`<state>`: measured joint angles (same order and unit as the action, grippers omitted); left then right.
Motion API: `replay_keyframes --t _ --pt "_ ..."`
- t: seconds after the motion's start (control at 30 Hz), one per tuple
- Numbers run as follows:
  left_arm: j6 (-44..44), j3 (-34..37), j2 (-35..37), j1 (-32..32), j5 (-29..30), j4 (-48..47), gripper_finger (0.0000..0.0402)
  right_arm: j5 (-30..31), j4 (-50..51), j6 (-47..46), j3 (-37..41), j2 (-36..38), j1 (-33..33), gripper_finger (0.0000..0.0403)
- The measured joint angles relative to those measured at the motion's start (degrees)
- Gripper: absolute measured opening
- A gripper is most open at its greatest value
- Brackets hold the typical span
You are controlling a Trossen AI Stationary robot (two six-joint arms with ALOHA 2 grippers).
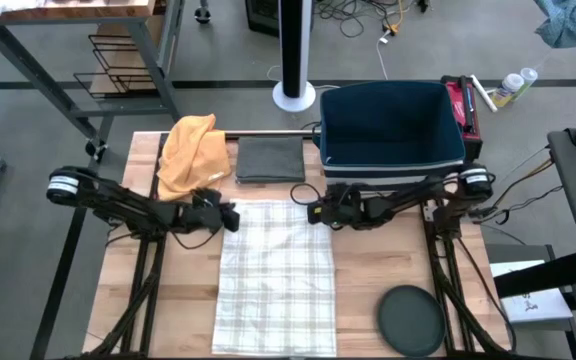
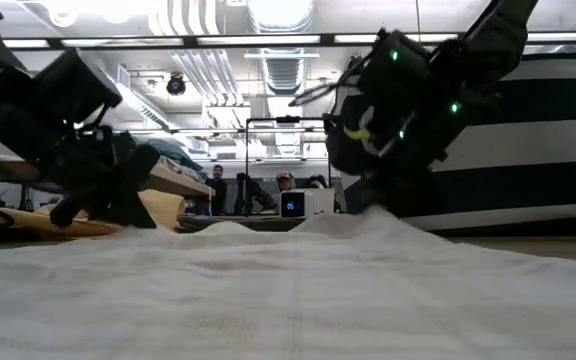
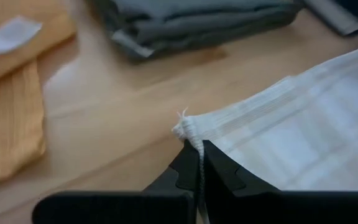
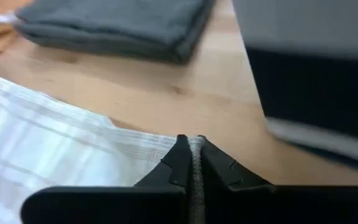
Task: Fold kitchen towel into neat rectangle
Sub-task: Fold the white patterned towel
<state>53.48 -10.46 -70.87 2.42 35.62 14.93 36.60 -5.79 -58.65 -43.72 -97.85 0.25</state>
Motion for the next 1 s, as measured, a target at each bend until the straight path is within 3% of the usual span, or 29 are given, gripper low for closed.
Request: replay_keyframes --t 0.27,0.57,1.0 --pt "-4.5 0.0 10.6 0.0 0.4 -4.2 0.0000 2.1 1.6 5.7 0.0 7.1 2.6 0.0003" --pt "-8.0 0.0 23.1 1.8 -2.9 -13.0 0.0000 3.5 4.3 10.1 0.0 11.0 6.4 0.0001" --pt "-7.8 -0.1 30.6 14.6 -3.8 -16.9 0.0000 2.9 10.8 10.8 0.0 13.0 14.4 0.0000"
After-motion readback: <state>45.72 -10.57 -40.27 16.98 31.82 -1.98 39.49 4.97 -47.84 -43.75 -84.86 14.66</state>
